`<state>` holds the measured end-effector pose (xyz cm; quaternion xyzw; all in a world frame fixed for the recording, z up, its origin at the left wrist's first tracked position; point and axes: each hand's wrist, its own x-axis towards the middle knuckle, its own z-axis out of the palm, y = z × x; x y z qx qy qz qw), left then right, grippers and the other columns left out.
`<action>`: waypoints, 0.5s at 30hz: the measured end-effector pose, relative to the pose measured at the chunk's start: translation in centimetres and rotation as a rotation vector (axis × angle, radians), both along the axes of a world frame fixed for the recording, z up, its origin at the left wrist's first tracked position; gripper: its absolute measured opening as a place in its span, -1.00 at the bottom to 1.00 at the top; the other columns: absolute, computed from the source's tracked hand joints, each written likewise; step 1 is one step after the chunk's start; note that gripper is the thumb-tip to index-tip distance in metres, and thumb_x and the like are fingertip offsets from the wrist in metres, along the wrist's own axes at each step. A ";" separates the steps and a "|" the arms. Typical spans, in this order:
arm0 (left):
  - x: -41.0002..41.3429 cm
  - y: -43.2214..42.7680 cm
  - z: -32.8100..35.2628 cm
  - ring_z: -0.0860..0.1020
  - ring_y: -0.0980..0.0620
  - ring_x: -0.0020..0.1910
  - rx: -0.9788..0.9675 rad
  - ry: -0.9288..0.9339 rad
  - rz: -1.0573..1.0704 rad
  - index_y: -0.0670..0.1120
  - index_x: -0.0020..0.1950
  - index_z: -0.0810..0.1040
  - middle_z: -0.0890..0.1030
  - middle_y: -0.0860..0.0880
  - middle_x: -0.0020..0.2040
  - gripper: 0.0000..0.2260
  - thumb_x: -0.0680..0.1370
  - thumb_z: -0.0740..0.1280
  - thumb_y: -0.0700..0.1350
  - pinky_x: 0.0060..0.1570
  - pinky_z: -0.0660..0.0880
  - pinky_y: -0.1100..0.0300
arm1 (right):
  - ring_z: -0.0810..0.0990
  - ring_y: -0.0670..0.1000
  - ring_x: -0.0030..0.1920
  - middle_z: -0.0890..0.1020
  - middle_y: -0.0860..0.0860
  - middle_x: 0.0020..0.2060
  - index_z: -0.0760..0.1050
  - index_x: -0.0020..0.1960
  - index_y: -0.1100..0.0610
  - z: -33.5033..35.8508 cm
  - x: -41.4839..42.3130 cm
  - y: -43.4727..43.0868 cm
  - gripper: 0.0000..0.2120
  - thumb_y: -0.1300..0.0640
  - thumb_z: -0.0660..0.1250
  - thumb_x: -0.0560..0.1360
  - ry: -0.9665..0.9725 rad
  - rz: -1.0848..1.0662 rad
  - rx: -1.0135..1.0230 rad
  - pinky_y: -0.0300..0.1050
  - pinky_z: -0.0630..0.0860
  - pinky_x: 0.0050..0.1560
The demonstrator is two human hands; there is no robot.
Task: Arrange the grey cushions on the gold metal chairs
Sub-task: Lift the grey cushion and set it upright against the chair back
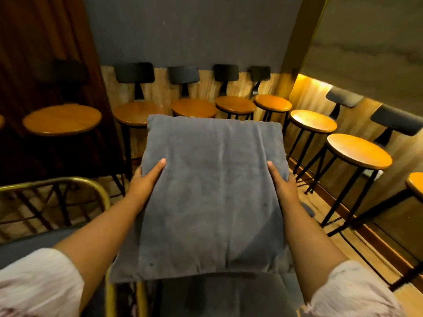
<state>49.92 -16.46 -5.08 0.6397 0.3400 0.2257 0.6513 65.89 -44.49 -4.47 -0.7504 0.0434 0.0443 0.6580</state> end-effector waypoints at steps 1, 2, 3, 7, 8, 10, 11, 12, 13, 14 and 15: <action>-2.6 1.2 0.9 0.50 -0.12 0.27 0.009 -0.005 0.027 -0.02 0.43 0.37 0.49 -0.07 0.36 -0.31 0.38 0.39 0.25 0.17 0.42 0.06 | 0.49 0.17 0.30 0.48 0.03 0.35 0.30 0.44 -0.02 0.4 -2.2 1.4 -0.01 -0.44 0.41 0.14 -0.010 0.013 0.023 0.11 0.44 0.25; -5.4 2.5 1.7 0.48 -0.14 0.30 0.020 -0.006 0.055 -0.04 0.44 0.35 0.47 -0.08 0.38 -0.32 0.41 0.39 0.22 0.15 0.41 0.07 | 0.50 0.17 0.29 0.49 0.04 0.35 0.30 0.44 -0.01 0.8 -4.6 2.8 -0.04 -0.41 0.42 0.16 -0.003 0.028 0.048 0.11 0.45 0.25; -8.4 4.0 2.3 0.46 -0.16 0.32 0.030 0.000 0.078 -0.04 0.45 0.34 0.46 -0.08 0.38 -0.30 0.40 0.38 0.23 0.16 0.41 0.05 | 0.50 0.18 0.29 0.49 0.05 0.35 0.30 0.44 -0.01 0.9 -7.0 4.4 -0.07 -0.39 0.43 0.19 0.003 0.051 0.068 0.12 0.45 0.26; -19.7 9.3 4.5 0.47 -0.18 0.31 0.092 0.062 0.147 0.01 0.44 0.33 0.46 -0.07 0.40 -0.17 0.27 0.39 0.37 0.27 0.42 -0.08 | 0.50 0.17 0.30 0.51 0.07 0.34 0.35 0.42 0.01 0.4 -15.4 11.2 -0.01 -0.43 0.43 0.11 0.013 0.172 0.126 0.17 0.44 0.30; -22.2 10.6 4.9 0.47 -0.18 0.31 0.103 0.065 0.174 0.01 0.44 0.33 0.46 -0.06 0.39 -0.18 0.28 0.39 0.36 0.27 0.42 -0.08 | 0.50 0.16 0.30 0.52 0.08 0.34 0.36 0.41 0.03 0.1 -17.4 13.1 -0.04 -0.40 0.44 0.14 0.013 0.203 0.143 0.16 0.43 0.31; -26.7 13.1 5.5 0.48 -0.16 0.29 0.117 0.073 0.209 0.02 0.45 0.31 0.45 -0.05 0.39 -0.19 0.29 0.41 0.33 0.23 0.44 -0.06 | 0.49 0.17 0.30 0.51 0.10 0.34 0.36 0.41 0.06 -0.6 -20.8 16.5 -0.10 -0.34 0.46 0.19 0.043 0.248 0.181 0.16 0.43 0.31; -28.9 14.4 5.7 0.49 -0.14 0.27 0.122 0.082 0.213 0.03 0.45 0.31 0.46 -0.03 0.37 -0.18 0.28 0.43 0.32 0.19 0.45 -0.05 | 0.49 0.17 0.30 0.51 0.10 0.34 0.35 0.42 0.06 -0.9 -22.5 18.1 -0.10 -0.33 0.46 0.20 0.069 0.283 0.187 0.17 0.42 0.32; -30.9 15.5 5.8 0.49 -0.12 0.26 0.138 0.088 0.217 0.04 0.45 0.30 0.46 -0.02 0.37 -0.15 0.25 0.47 0.29 0.16 0.47 -0.04 | 0.48 0.18 0.31 0.50 0.10 0.35 0.34 0.43 0.06 -1.2 -23.9 19.7 -0.11 -0.32 0.45 0.22 0.095 0.320 0.185 0.18 0.41 0.33; -32.6 16.7 5.8 0.49 -0.12 0.27 0.153 0.102 0.217 0.03 0.46 0.29 0.46 -0.02 0.37 -0.13 0.23 0.51 0.25 0.16 0.47 -0.04 | 0.47 0.18 0.31 0.49 0.10 0.36 0.33 0.44 0.06 -1.6 -25.0 21.0 -0.14 -0.29 0.46 0.25 0.112 0.348 0.183 0.17 0.40 0.34; -34.4 17.7 5.7 0.48 -0.13 0.30 0.172 0.125 0.224 0.01 0.47 0.27 0.45 -0.04 0.39 -0.12 0.24 0.54 0.19 0.17 0.47 -0.04 | 0.47 0.18 0.32 0.49 0.09 0.36 0.33 0.44 0.07 -1.9 -25.9 22.4 -0.17 -0.26 0.46 0.28 0.131 0.372 0.185 0.17 0.40 0.34; -35.7 18.7 5.5 0.46 -0.14 0.32 0.188 0.155 0.230 0.00 0.48 0.25 0.43 -0.04 0.40 -0.11 0.24 0.56 0.13 0.20 0.46 -0.05 | 0.47 0.18 0.32 0.48 0.08 0.36 0.32 0.45 0.07 -2.2 -26.4 23.4 -0.17 -0.22 0.48 0.29 0.150 0.388 0.192 0.15 0.40 0.34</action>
